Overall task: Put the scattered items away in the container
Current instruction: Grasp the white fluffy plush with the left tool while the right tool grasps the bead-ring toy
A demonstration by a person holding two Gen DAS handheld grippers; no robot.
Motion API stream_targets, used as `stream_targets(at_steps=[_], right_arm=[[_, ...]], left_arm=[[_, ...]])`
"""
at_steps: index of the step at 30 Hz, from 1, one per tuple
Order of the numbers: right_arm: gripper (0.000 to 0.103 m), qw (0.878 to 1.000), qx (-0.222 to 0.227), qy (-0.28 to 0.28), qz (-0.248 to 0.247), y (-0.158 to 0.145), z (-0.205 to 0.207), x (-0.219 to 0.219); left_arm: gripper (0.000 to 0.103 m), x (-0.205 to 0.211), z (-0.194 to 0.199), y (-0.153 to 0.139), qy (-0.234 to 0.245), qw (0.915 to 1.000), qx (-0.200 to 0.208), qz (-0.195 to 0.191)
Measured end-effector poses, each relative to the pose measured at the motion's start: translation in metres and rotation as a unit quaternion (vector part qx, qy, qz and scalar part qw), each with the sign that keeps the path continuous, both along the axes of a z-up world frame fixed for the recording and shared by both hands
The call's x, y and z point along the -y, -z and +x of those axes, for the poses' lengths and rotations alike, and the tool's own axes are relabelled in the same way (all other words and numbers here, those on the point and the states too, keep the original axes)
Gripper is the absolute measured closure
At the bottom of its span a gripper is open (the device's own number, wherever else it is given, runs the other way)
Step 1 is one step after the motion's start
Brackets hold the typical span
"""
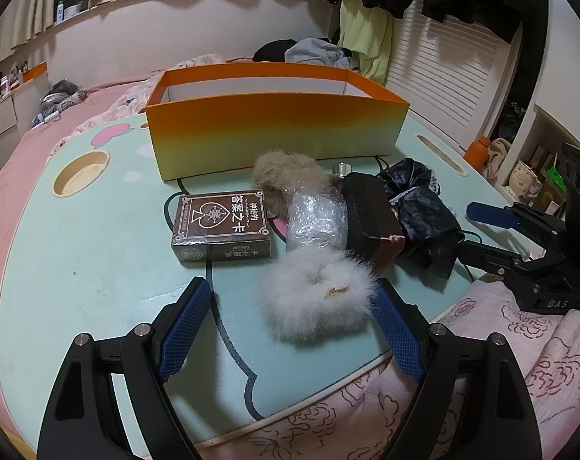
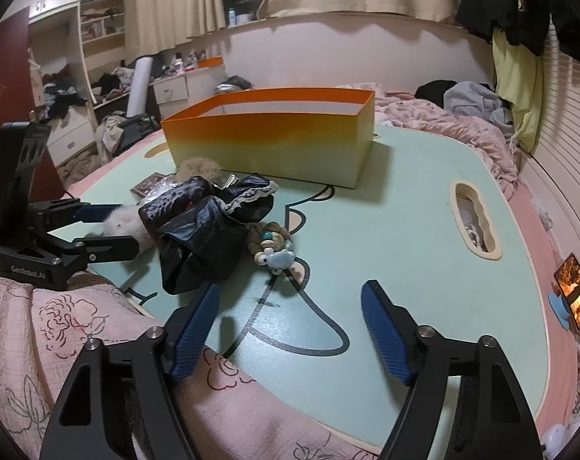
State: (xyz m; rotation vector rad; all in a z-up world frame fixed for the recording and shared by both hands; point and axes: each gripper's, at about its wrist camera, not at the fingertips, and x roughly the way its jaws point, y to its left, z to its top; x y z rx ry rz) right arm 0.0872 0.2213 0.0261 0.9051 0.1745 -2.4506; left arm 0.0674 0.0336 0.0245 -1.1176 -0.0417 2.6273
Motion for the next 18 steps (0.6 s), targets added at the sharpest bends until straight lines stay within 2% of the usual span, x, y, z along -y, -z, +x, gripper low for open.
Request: stream_targets(at_steps=[3,7,12,16,17,18], right_arm=[[0.039,1.0,-0.005,-0.005,0.006,-0.003,-0.005,0.002],[0.04,1.0,-0.017,-0.006,0.019,-0.006,-0.012,0.006],[0.044,0.999,-0.016,-0.009,0.033,-0.006,-0.028,0.013],[0.052,0.999,-0.014,-0.012,0.039,-0.006,-0.038,0.019],[0.06,0.999,-0.012,-0.015,0.041,-0.005,-0.04,0.021],[0.075,0.999,-0.008,-0.02,0.044,-0.003,-0.042,0.024]], left_arm=[[0.018,0.001,0.002,-0.004,0.002,0.9999,-0.011,0.004],[0.018,0.0,0.003,-0.01,0.011,0.9996,-0.025,0.009],[0.019,-0.008,0.004,-0.012,0.03,0.9989,-0.036,-0.004],[0.039,-0.013,0.003,-0.011,0.041,0.9987,-0.03,-0.01],[0.044,-0.014,0.002,-0.009,0.044,0.9986,-0.025,-0.013],[0.053,-0.015,0.0,-0.008,0.048,0.9986,-0.019,-0.014]])
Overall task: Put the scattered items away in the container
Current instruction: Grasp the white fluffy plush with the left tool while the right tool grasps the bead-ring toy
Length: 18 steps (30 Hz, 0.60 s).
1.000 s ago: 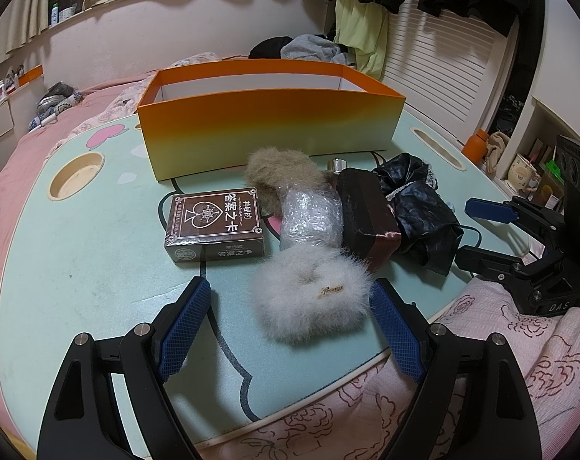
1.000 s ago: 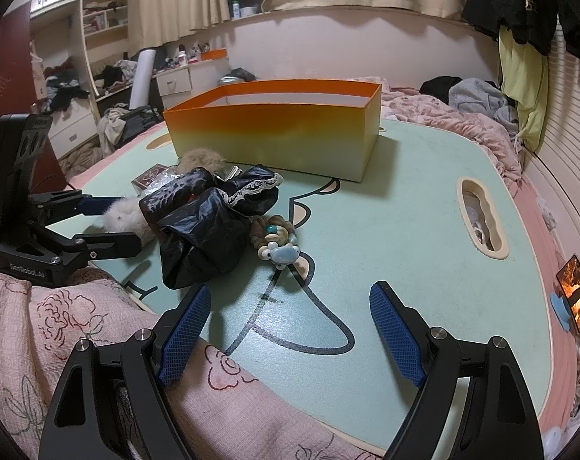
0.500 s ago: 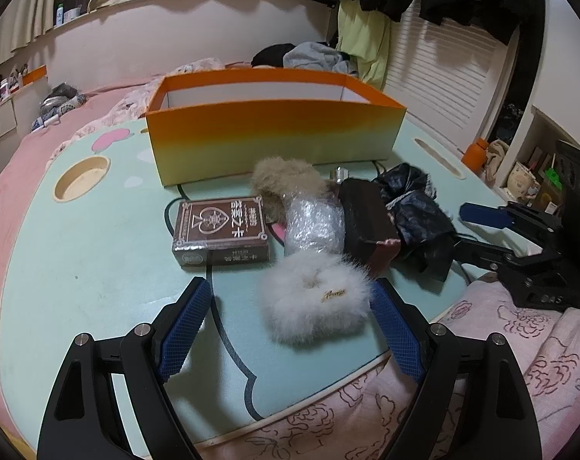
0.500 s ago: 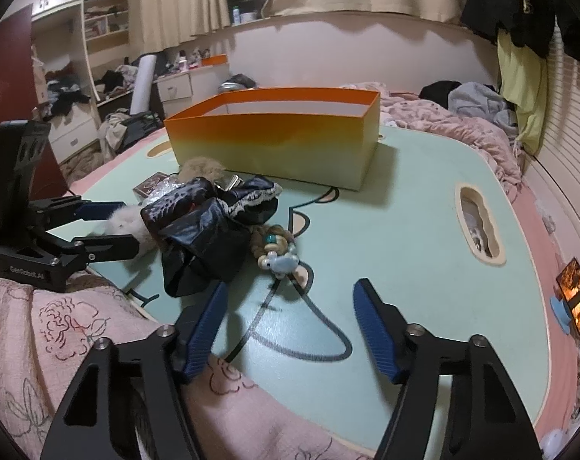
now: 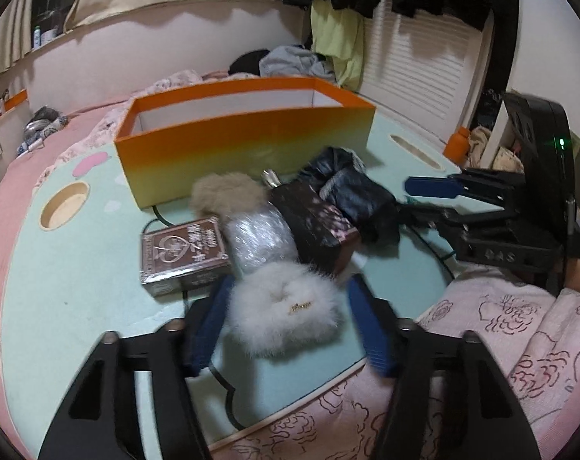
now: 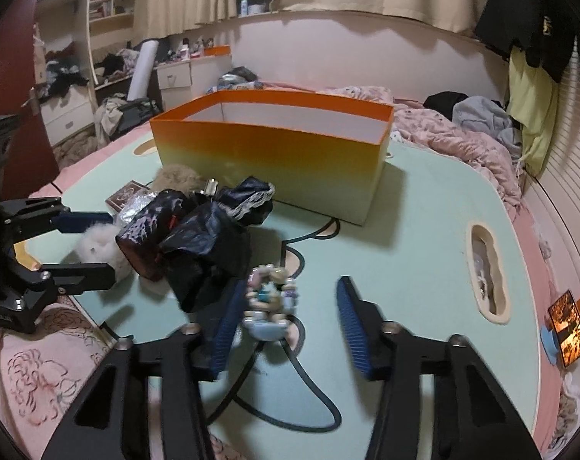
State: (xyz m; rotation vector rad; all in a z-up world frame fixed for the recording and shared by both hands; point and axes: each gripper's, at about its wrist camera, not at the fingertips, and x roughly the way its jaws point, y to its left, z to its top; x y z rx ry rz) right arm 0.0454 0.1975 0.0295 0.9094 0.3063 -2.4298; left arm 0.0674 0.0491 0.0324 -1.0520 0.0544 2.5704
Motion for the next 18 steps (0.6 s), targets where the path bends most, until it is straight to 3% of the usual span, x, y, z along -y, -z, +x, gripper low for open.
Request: stream_targets(at_steps=[1,5,18], right_arm=[[0.081,1.0,0.004,-0.006,0.002,0.001,-0.001,0.002],[0.082,1.0,-0.005,-0.015,0.001,0.001,0.005,0.003],[0.084,0.997,-0.024,0.019,-0.068,-0.015,0.024,-0.032]], left_arm=[[0.061,-0.001,-0.001,0.001,0.003,1.0,0.004,0.0],[0.061,-0.001,0.0,0.0,0.007,1.0,0.0,0.005],[0.062,0.002,0.011,-0.014,0.008,0.999,-0.042,0.015]])
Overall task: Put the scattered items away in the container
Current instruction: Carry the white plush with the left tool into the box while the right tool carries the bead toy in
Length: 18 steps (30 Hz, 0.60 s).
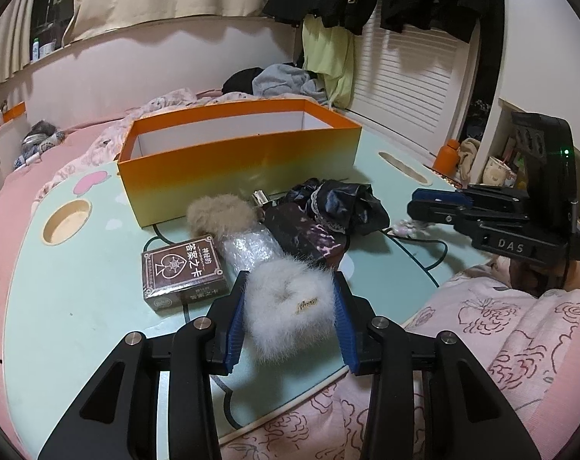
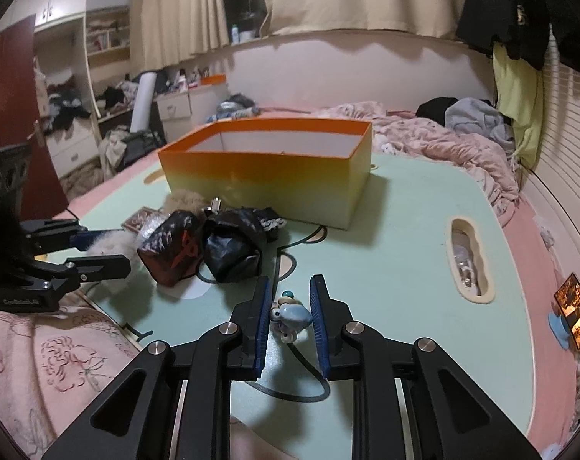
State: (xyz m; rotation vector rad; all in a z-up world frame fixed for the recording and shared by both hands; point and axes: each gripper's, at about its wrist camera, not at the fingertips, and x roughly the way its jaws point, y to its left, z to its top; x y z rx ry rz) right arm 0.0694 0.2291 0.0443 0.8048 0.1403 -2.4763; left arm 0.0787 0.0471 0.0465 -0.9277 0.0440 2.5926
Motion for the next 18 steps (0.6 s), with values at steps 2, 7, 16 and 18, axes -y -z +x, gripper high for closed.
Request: stream_targets(at_steps=[2,7,16,18], right_arm=[[0.084,1.0,-0.002,0.005,-0.006,-0.003,-0.001,-0.003],[0.084,1.0,-0.007,0.009,-0.023,-0.009,0.0,-0.008],[0.084,0.999,-0.027,0.005,-0.042,-0.033,-0.008,-0.005],[0.084,0.999,-0.031,0.001,-0.043,-0.038,-0.012,-0.002]], left_arm=[[0.062,0.001,0.001,-0.001,-0.001,1.0,-0.002,0.001],[0.062,0.003,0.001,-0.005,-0.002,0.9999,-0.01,0.001],[0.062,0.008,-0.012,-0.019,-0.004,0.9996,-0.02,0.018],[0.062,0.008,-0.018,-0.026,-0.006,0.9994,-0.025,0.023]])
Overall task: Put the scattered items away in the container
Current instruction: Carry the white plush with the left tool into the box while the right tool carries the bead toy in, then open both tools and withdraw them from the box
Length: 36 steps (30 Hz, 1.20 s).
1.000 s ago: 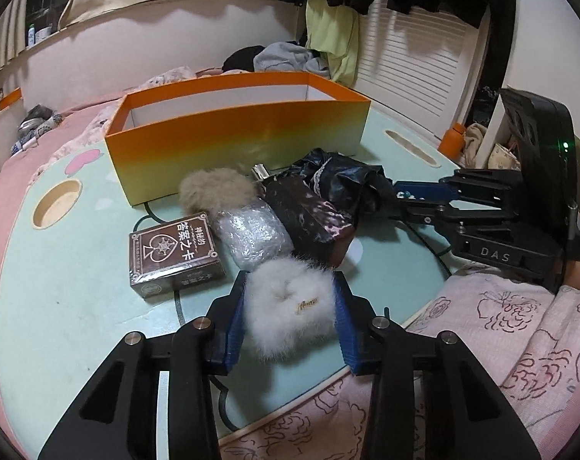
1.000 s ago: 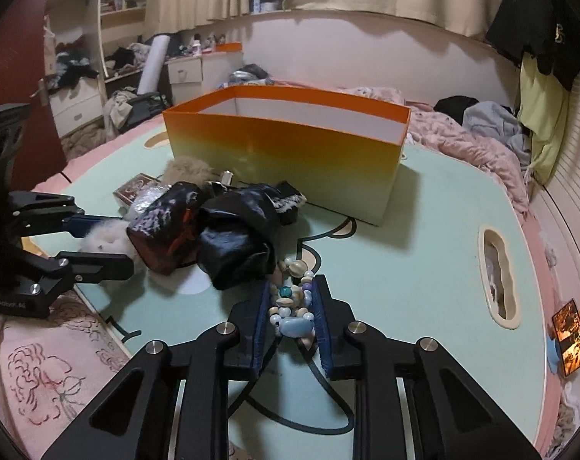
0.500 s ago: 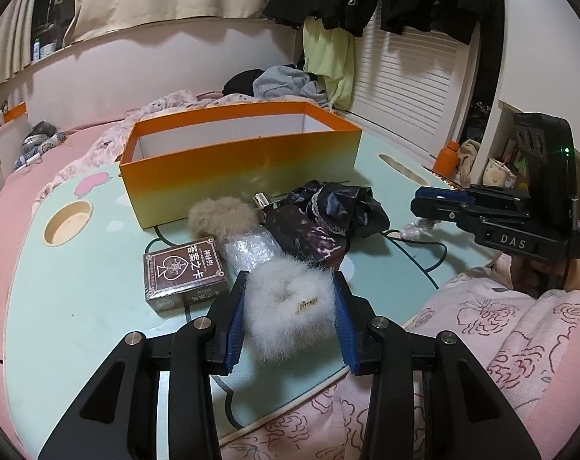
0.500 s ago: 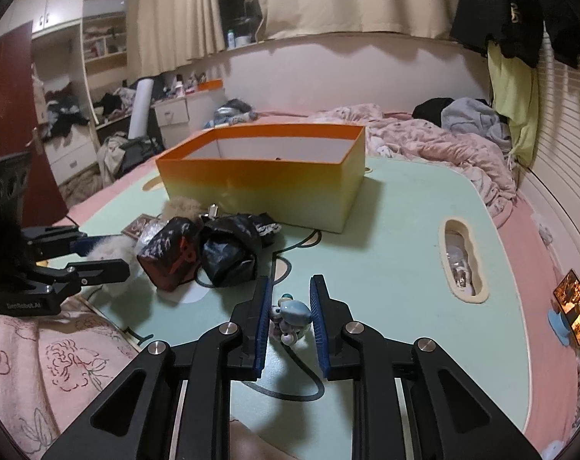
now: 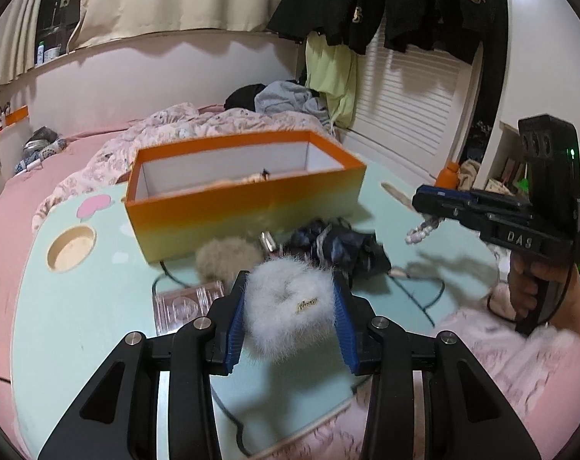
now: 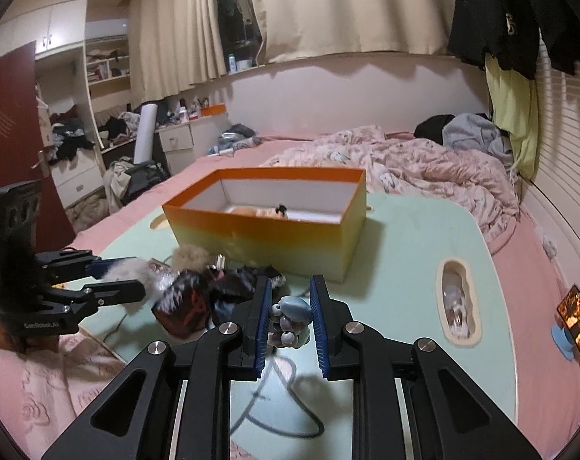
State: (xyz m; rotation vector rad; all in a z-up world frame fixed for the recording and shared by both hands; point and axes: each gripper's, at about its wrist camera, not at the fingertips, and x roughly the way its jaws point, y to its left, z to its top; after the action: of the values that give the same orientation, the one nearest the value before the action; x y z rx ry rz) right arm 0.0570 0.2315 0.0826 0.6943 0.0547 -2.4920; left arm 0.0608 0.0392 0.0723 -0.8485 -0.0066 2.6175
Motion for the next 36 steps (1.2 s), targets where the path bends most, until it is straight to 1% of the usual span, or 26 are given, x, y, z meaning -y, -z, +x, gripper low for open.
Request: stream_targets(at_steps=[4,7,11,14,17,23,24,25,26,27,28,29,30,31,33,36], right_arm=[[0.084,1.0,-0.006,-0.006,-0.006,-0.011,-0.014,0.006],[0.084,1.0,-0.011,-0.008,-0.017,-0.02,-0.027,0.011],[0.084,0.999,-0.025,-0.005,-0.031,-0.04,-0.054,0.02],[0.084,0.999,-0.028,0.003,-0.047,-0.051,-0.077,0.026],[0.084,0.998,-0.017,0.012,-0.059,-0.054,-0.101,0.033],[0.083,0.999,-0.004,0.012,-0.036,-0.044,-0.125,0.058],[0.082,0.999,-0.001,0.013,-0.034,-0.041,-0.126,0.061],[0.082,0.999,0.002,0.015,-0.032,-0.038,-0.128,0.062],[0.078,0.999,0.006,0.015,-0.032,-0.035,-0.129,0.064],[0.069,0.999,0.01,0.017,-0.031,-0.032,-0.13,0.064],[0.063,0.999,0.011,0.02,-0.033,-0.03,-0.13,0.063],[0.054,0.999,0.008,0.023,-0.035,-0.029,-0.129,0.062],[0.049,0.999,0.005,0.026,-0.037,-0.029,-0.127,0.061],[0.049,0.999,0.003,0.028,-0.037,-0.028,-0.124,0.06],[0.049,0.999,0.002,0.028,-0.036,-0.029,-0.122,0.058],[0.049,0.999,0.003,0.03,-0.036,-0.029,-0.12,0.057]], left_arm=[[0.062,-0.001,-0.016,-0.015,-0.004,0.9999,-0.014,0.005],[0.062,0.001,-0.034,-0.027,-0.009,0.9996,-0.02,0.016],[0.062,0.008,-0.065,-0.047,-0.023,0.9988,-0.028,0.033],[0.062,0.009,-0.086,-0.055,-0.034,0.9984,-0.028,0.035],[0.062,0.007,-0.106,-0.054,-0.046,0.9983,-0.024,0.027],[0.061,0.001,-0.134,-0.035,-0.058,0.998,0.01,0.025],[0.061,0.001,-0.136,-0.032,-0.061,0.9976,0.016,0.028],[0.058,0.002,-0.137,-0.029,-0.063,0.9972,0.021,0.035],[0.056,0.004,-0.138,-0.024,-0.066,0.9962,0.031,0.047],[0.054,0.005,-0.137,-0.021,-0.066,0.9958,0.035,0.054],[0.049,0.006,-0.137,-0.019,-0.066,0.9955,0.038,0.057],[0.045,0.006,-0.136,-0.017,-0.069,0.9953,0.04,0.054],[0.037,0.007,-0.135,-0.015,-0.076,0.9951,0.04,0.049],[0.034,0.008,-0.133,-0.015,-0.081,0.9949,0.037,0.047],[0.034,0.01,-0.13,-0.016,-0.084,0.9949,0.029,0.049],[0.033,0.016,-0.127,-0.015,-0.09,0.9935,0.038,0.059]])
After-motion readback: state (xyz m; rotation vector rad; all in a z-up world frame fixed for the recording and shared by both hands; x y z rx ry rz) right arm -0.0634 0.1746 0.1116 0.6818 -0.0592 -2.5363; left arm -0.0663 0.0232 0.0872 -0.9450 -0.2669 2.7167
